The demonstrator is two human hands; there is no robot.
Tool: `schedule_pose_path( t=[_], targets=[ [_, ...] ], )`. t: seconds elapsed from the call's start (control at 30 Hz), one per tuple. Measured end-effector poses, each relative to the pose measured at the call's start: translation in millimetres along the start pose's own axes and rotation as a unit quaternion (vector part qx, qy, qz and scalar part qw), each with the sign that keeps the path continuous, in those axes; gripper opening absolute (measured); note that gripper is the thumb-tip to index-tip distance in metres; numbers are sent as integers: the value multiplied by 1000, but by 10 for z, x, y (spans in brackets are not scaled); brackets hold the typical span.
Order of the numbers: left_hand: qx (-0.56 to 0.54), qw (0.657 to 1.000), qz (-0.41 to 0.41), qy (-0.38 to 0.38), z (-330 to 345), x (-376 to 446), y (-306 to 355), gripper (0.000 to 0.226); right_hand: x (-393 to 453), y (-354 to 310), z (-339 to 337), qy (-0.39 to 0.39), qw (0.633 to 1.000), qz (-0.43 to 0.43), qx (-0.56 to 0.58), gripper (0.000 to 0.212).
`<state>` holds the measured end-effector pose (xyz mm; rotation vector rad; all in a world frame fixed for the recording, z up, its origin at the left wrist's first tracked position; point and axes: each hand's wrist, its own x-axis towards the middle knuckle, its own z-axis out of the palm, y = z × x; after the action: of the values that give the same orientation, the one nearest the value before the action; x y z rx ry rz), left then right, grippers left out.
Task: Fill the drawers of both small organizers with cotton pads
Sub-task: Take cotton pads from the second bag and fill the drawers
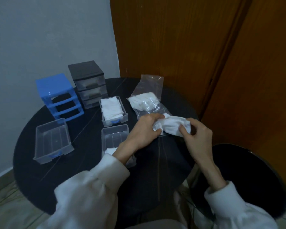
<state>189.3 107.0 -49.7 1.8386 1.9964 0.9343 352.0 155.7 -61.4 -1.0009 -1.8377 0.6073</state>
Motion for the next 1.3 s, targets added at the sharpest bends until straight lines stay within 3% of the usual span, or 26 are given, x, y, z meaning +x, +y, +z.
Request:
schedule_pose_path(
  t=[0.2, 0.4, 0.53, 0.83, 1.03, 1.3],
  targets=[
    [-29, 999, 15, -2, -251, -149, 41, 63, -5, -164, -29, -37, 990, 70, 114, 20],
    [-48, 986, -66, 144, -670, -659, -360, 29, -102, -409, 258, -166, 966, 87, 177, 10],
    [-55, 966, -116, 225, -705, -930, -626, 25, -214, -678, 465, -246, 942, 82, 215, 13],
    [-145, 954, -113, 236, -549, -1019, -727, 27, -305, -838, 666, -295, 954, -51, 30, 16],
    [-139, 958, -112, 225, -540, -1040, -785, 39, -288, -862, 618, -340, 915, -179, -122, 20],
    [-101, 964, -110, 219, -511, -1042, -787, 32, -239, -805, 668, -354, 892, -221, -174, 20]
  ],
)
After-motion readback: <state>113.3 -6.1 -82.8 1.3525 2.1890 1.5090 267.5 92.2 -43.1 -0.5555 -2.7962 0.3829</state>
